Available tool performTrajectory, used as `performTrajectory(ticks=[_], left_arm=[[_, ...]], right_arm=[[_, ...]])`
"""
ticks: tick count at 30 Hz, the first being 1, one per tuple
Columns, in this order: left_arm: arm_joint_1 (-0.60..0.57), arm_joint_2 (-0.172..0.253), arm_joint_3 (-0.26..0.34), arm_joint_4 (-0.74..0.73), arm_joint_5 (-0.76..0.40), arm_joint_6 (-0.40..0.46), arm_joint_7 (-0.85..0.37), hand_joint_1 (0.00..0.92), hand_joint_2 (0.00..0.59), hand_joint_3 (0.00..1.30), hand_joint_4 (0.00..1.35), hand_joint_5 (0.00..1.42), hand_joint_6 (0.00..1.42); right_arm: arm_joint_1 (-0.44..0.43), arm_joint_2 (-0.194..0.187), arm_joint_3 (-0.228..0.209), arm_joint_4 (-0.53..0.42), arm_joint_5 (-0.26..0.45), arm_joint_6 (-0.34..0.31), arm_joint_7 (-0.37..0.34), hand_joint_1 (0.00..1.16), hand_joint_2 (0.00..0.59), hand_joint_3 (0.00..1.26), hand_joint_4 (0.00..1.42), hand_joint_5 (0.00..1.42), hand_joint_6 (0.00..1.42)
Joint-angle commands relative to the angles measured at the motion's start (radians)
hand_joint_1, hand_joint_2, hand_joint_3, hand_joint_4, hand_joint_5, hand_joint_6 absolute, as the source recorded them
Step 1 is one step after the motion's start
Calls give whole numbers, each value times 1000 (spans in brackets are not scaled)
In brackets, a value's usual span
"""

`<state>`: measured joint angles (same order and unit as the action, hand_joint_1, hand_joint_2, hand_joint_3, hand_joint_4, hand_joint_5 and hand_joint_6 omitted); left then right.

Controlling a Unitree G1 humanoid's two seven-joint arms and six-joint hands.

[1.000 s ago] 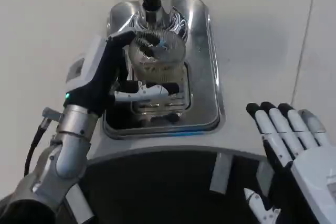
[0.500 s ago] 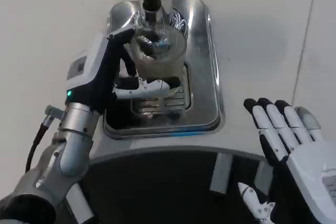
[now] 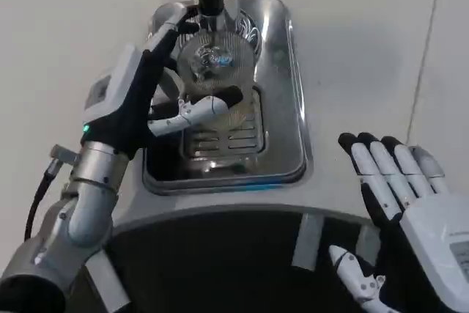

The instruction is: Grasp the cup under the faucet to collect the drink, then remove the cup.

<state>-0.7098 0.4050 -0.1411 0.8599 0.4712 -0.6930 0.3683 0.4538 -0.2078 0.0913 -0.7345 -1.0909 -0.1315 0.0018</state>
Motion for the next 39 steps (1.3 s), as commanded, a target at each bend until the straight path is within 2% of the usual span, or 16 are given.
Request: performTrajectory(ticks=[1, 5, 8, 10, 12, 16, 18, 21, 25, 28, 31, 33, 35, 39], left_arm=[[109, 64, 55, -125, -31, -17, 2, 253, 31, 144, 145, 603, 802], [265, 115, 149, -317, -65, 3, -5, 238, 34, 110, 91, 554, 693], [347, 142, 200, -403, -58, 37, -8, 225, 36, 91, 47, 484, 569], [410, 154, 233, -452, -58, 65, -10, 213, 44, 71, 3, 399, 443], [464, 151, 257, -504, -65, 95, -17, 193, 49, 32, 0, 345, 358], [648, 138, 289, -679, -33, 171, -37, 36, 68, 0, 0, 229, 208], [710, 131, 295, -744, -14, 192, -40, 1, 66, 0, 0, 153, 135], [820, 144, 289, -857, 44, 227, -86, 0, 61, 0, 0, 5, 8], [890, 144, 295, -905, 33, 259, -152, 0, 61, 0, 0, 0, 0], [922, 138, 299, -919, 35, 259, -174, 0, 61, 0, 0, 0, 0], [940, 140, 299, -937, 58, 256, -176, 0, 61, 0, 0, 0, 0], [940, 138, 300, -942, 61, 257, -178, 0, 61, 0, 0, 0, 0], [937, 138, 302, -944, 65, 257, -175, 0, 62, 0, 0, 0, 0], [935, 138, 307, -941, 70, 251, -165, 0, 65, 0, 0, 0, 0]], right_arm=[[-40, 24, -2, -18, 51, 27, 22, 29, 531, 0, 0, 0, 0], [-118, 54, 12, 3, 96, 50, 26, 36, 547, 0, 0, 0, 0], [-182, 67, 32, 35, 113, 66, 39, 69, 573, 0, 0, 0, 0], [-223, 74, 47, 52, 129, 73, 50, 101, 564, 0, 0, 0, 0], [-256, 73, 56, 66, 149, 71, 53, 114, 578, 0, 0, 0, 0], [-332, 69, 68, 103, 227, 60, 64, 164, 586, 0, 0, 0, 0], [-359, 67, 68, 110, 262, 61, 66, 168, 586, 0, 0, 0, 0], [-426, 66, 48, 114, 351, 64, 72, 198, 583, 0, 0, 0, 0], [-518, 58, 21, 128, 460, 74, 94, 248, 586, 0, 0, 0, 2], [-591, 71, 11, 148, 546, 110, 116, 262, 586, 0, 0, 0, 0], [-739, 100, 1, 239, 685, 166, 156, 267, 586, 0, 0, 0, 0], [-810, 99, -6, 306, 768, 181, 187, 271, 586, 0, 0, 0, 0], [-858, 98, -14, 363, 832, 180, 206, 305, 586, 0, 0, 0, 0], [-964, 104, -16, 477, 951, 133, 239, 351, 586, 0, 0, 0, 0]])
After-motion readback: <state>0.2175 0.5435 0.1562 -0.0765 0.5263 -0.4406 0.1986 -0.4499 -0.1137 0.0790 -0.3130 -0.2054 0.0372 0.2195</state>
